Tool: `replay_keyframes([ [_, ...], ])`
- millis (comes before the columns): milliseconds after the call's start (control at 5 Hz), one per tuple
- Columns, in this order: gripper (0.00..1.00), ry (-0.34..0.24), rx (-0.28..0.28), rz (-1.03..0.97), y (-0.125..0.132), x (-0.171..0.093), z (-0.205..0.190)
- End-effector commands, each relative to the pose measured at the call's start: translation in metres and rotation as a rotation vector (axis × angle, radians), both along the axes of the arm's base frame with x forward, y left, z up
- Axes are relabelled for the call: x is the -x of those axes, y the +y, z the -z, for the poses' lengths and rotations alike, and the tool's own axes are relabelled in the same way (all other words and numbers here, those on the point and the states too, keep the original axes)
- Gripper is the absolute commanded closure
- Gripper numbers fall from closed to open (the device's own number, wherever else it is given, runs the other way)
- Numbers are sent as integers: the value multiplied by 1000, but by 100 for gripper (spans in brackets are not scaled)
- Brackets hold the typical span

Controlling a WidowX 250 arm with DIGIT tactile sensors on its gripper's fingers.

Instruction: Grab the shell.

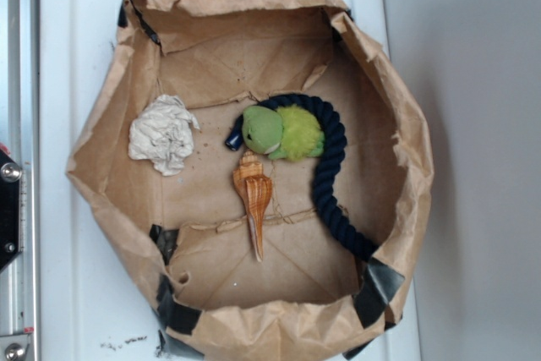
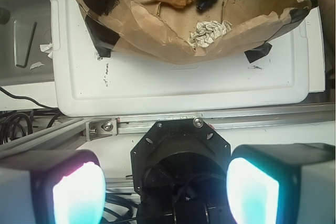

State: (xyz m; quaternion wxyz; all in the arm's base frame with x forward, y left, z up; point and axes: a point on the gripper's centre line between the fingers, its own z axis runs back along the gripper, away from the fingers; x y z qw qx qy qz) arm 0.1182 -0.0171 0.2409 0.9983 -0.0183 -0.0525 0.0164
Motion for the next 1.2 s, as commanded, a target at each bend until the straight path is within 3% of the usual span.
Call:
replay_keyframes([
  [0, 0, 0, 0, 0, 0, 0, 0],
  [400, 0, -78, 28, -8, -16, -58, -7],
  [600, 0, -171, 34, 177, -13, -89, -9],
  [800, 0, -234, -54, 433, -11, -115, 6],
  [1000, 0, -268, -89, 509, -11, -135, 7],
])
